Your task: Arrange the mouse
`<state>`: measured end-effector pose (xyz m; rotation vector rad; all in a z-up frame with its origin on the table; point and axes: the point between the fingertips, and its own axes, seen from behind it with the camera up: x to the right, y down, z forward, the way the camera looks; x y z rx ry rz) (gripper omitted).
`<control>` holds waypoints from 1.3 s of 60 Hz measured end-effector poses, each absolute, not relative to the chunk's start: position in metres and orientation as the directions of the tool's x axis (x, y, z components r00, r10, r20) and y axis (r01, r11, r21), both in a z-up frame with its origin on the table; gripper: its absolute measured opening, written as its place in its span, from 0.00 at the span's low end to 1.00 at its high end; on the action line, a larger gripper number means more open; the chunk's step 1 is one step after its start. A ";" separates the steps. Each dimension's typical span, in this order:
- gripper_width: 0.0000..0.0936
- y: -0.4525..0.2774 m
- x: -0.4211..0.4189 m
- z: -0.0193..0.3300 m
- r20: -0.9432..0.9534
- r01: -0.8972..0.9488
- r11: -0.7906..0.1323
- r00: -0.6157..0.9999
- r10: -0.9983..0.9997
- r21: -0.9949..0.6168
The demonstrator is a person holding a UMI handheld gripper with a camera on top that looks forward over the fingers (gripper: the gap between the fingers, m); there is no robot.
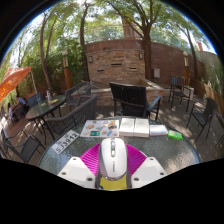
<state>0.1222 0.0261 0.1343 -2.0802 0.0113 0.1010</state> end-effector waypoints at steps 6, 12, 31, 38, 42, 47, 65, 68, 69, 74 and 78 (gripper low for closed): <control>0.38 0.025 0.158 0.055 -0.047 -0.035 -0.583 0.999 0.006 -0.812; 0.45 0.018 0.166 0.021 -0.030 -0.017 -0.640 0.999 0.010 -0.768; 0.92 -0.012 0.175 0.059 0.023 0.031 -0.624 1.000 0.021 -0.781; 0.91 -0.050 0.171 0.101 0.040 0.031 -0.603 0.999 -0.002 -0.797; 0.92 -0.075 0.165 0.124 0.051 0.036 -0.590 0.999 -0.010 -0.807; 0.92 -0.114 0.158 0.150 0.067 0.042 -0.576 0.997 -0.022 -0.816; 0.91 -0.236 0.131 0.201 0.101 0.051 -0.552 0.993 -0.061 -0.832; 0.92 -0.248 0.128 0.207 0.107 0.058 -0.549 0.993 -0.058 -0.834; 0.92 -0.251 0.126 0.209 0.106 0.058 -0.547 0.993 -0.058 -0.835; 0.91 -0.264 0.120 0.215 0.104 0.058 -0.541 0.993 -0.054 -0.839; 0.92 -0.271 0.118 0.219 0.106 0.065 -0.537 0.993 -0.046 -0.841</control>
